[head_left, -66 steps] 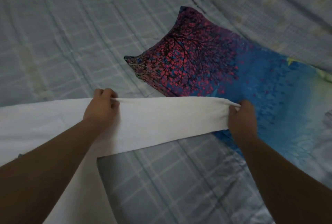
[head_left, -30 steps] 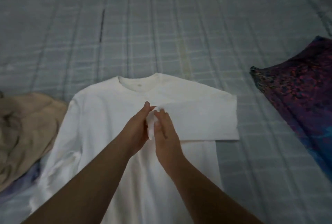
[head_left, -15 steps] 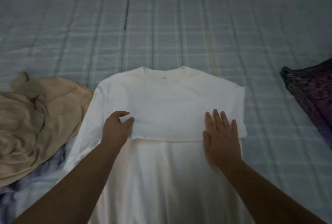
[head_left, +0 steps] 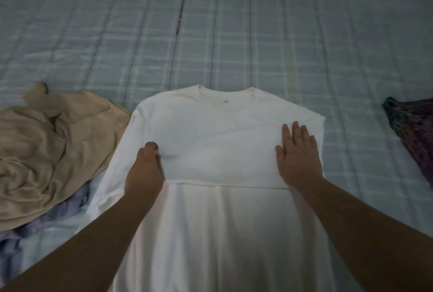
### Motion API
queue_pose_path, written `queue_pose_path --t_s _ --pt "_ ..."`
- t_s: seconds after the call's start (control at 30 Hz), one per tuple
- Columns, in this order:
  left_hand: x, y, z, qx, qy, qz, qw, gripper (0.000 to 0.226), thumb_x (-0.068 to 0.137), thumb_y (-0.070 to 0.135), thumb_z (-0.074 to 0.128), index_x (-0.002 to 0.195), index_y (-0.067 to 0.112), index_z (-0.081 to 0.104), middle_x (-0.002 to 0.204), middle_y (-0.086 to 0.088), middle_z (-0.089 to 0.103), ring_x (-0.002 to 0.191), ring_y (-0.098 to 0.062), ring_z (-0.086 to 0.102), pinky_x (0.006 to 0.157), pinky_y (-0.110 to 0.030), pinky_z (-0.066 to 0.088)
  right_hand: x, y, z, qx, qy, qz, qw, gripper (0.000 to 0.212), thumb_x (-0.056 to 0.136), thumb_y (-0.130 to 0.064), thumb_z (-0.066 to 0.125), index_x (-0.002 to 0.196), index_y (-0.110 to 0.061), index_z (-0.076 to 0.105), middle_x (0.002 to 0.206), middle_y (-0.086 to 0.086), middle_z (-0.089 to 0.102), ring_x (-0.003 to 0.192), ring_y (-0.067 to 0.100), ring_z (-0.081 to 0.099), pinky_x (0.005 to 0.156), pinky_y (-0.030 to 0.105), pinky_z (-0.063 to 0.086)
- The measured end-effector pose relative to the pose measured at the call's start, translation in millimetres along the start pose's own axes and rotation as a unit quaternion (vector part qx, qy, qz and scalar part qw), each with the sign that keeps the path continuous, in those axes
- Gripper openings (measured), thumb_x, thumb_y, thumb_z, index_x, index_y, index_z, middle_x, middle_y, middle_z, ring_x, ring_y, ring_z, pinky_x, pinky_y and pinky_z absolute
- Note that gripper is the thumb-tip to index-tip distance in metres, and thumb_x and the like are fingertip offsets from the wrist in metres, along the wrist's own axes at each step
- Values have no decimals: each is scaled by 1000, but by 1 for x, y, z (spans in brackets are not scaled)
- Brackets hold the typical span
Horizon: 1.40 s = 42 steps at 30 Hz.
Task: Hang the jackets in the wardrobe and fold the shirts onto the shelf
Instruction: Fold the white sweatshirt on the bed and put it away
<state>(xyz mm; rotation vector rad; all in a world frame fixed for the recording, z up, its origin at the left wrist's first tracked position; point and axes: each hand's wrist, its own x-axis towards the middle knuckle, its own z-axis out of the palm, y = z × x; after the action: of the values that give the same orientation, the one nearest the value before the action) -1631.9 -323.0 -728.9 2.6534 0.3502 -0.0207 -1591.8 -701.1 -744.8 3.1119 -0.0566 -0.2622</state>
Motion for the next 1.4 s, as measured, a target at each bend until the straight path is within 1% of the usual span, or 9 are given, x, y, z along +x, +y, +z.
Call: queue_pose_path --t_s 0.23,0.4,0.57,0.7,0.87,0.93,1.1,1.23,1.4 --pt "6 4 3 62 -21 -34 997 15 97 19 41 111 16 45 96 -8 49 79 -39 59 62 -39 36 15 18 7 19 25 39 999 68 98 -48 17 157 -13 16 163 14 15 151 32 13 121 52 12" --pt "1 11 2 82 -8 -42 996 19 88 6 51 105 10 45 95 -13 50 72 -43 61 56 -36 34 21 26 13 23 35 14 999 69 98 -47 19 156 -9 16 162 19 17 150 35 15 121 52 15" --pt "-10 12 -5 64 7 -40 997 10 88 3 52 95 8 46 85 -8 46 70 -41 58 57 -36 32 18 26 4 40 72 31 996 69 98 -40 27 154 -1 18 160 22 21 149 36 17 121 52 16" --pt "-18 8 -3 84 5 -46 995 14 85 1 55 88 10 43 77 -2 39 63 -40 57 53 -35 31 12 23 5 25 59 4 998 72 97 -42 26 153 2 18 160 23 22 149 36 17 120 52 17" --pt "-19 0 -5 80 -37 -87 992 12 83 12 52 86 17 42 78 0 47 67 -29 50 60 -36 38 10 21 7 7 54 -28 998 72 98 -45 24 154 0 17 161 21 17 150 34 14 122 48 13" --pt "-20 -6 -5 79 -39 -71 994 10 85 15 52 88 18 43 81 0 49 68 -25 48 60 -36 37 12 22 11 6 46 -36 998 73 98 -48 20 155 -2 15 162 20 16 151 33 12 123 47 13" --pt "-19 -22 -1 123 3 8 992 10 94 22 54 95 13 49 84 -9 50 55 -37 57 47 -33 31 17 27 16 5 28 -40 999 76 97 -52 13 156 -4 14 162 18 16 150 33 13 122 49 14" --pt "-15 -27 -6 88 -11 10 996 15 94 23 56 103 12 51 96 -10 47 60 -37 56 46 -34 33 3 7 4 12 50 -19 999 71 97 -44 21 154 -2 20 161 20 21 149 35 19 120 53 17" --pt "-32 -30 -26 -17 13 -3 1000 36 90 10 59 124 12 50 121 -11 47 76 -32 61 61 -39 49 -44 -74 -7 70 65 -149 984 65 96 -36 34 152 -4 30 160 17 26 149 32 21 120 51 20"
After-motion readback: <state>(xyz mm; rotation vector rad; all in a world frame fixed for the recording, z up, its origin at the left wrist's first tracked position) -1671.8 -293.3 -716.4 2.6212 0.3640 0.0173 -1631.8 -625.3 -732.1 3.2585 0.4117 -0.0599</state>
